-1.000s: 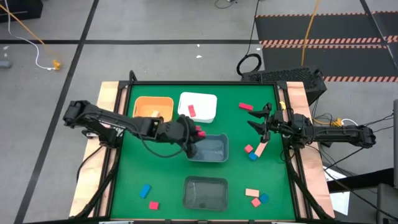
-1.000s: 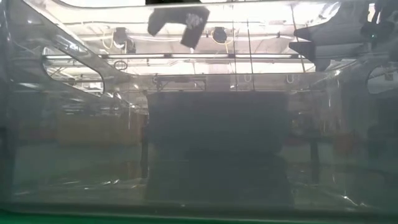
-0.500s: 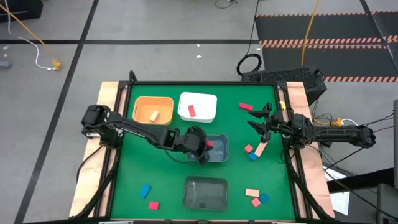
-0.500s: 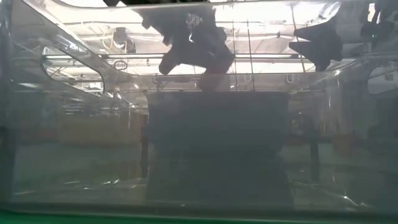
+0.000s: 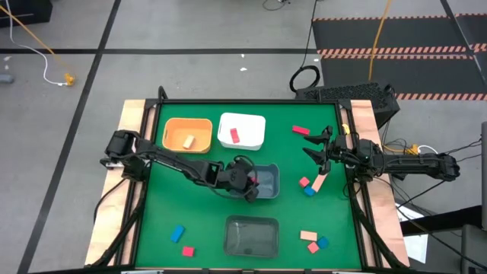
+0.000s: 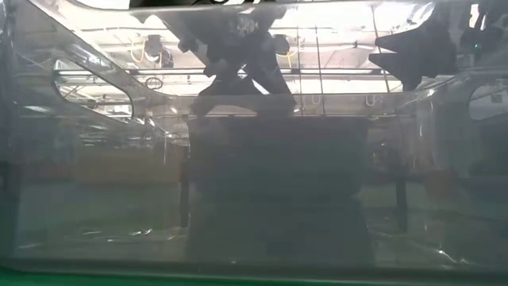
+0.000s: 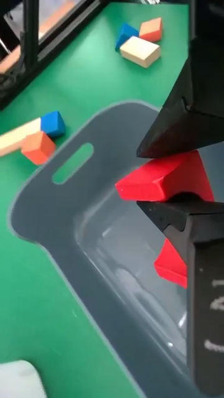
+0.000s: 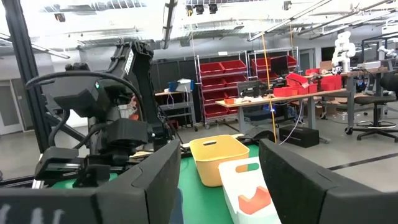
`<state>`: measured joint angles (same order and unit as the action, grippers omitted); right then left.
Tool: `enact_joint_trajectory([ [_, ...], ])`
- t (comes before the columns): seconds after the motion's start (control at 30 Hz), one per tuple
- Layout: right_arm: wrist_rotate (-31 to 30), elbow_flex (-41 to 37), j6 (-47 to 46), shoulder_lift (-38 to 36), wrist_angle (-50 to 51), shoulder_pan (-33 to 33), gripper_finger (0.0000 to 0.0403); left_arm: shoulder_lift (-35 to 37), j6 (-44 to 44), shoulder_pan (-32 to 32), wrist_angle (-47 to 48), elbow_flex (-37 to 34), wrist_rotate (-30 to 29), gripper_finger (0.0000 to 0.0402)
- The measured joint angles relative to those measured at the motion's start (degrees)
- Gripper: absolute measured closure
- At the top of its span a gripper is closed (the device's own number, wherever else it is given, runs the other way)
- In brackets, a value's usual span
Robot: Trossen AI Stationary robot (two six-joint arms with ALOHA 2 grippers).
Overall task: Sort & place blocks by color
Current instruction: Put the top left red wooden block into the blue bin, then put the bottom left blue wooden block into the black bin
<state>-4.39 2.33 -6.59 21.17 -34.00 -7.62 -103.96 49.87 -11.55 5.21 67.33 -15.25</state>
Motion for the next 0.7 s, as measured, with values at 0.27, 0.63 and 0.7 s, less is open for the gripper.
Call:
enact_joint_trajectory([
  [0.27,0.0,0.0,0.0,0.0,0.0,0.0,0.0193,0.0,5.1,0.0,3.1,0.0,-0.1,0.0285],
  [0.63,0.0,0.0,0.0,0.0,0.0,0.0,0.0193,1.1,8.7,0.0,4.0,0.0,-1.4,0.0284],
  [0.7,0.0,0.0,0.0,0.0,0.0,0.0,0.0193,2.7,6.3,-0.1,2.6,0.0,-1.4,0.0284],
])
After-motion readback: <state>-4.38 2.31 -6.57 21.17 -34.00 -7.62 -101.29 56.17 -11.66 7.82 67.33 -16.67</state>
